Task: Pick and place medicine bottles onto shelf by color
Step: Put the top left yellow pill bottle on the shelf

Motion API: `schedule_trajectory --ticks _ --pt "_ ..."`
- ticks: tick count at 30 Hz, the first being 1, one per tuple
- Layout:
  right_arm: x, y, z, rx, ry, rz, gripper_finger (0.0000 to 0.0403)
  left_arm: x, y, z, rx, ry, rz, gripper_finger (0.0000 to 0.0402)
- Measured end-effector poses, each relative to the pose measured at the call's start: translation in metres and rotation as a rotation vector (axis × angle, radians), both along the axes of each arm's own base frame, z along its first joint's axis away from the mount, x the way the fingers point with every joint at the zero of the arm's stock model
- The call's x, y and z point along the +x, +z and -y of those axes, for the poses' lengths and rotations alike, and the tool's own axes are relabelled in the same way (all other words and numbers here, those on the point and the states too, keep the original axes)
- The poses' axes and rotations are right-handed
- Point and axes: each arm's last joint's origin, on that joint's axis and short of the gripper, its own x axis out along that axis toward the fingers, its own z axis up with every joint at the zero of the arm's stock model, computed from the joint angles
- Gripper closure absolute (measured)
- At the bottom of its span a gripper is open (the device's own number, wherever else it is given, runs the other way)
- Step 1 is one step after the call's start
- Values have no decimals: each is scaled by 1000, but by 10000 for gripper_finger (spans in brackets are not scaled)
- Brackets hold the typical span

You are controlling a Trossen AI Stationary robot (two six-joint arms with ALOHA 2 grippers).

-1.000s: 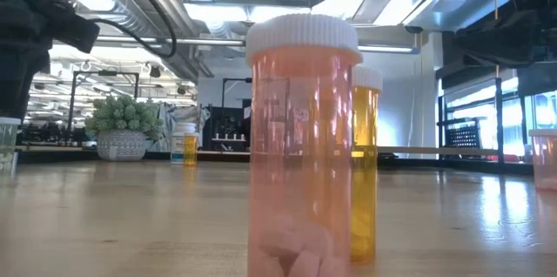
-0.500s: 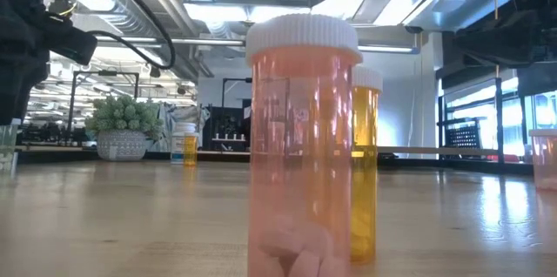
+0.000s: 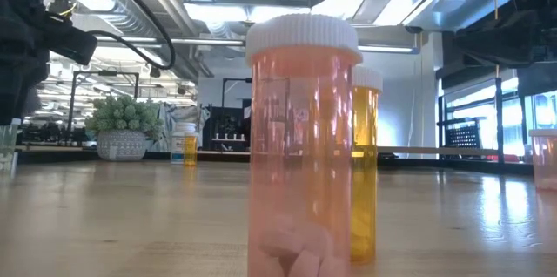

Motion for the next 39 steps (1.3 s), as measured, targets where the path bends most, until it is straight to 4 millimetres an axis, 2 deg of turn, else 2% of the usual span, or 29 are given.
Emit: schedule_trajectory --ticks 15,35,39 --pt "0 0 0 0 0 0 380 0 0 0 16 4 3 289" --pt "0 0 0 0 0 0 380 1 0 0 14 6 17 292" --pt "0 0 0 0 0 0 380 4 6 1 -2 3 35 292"
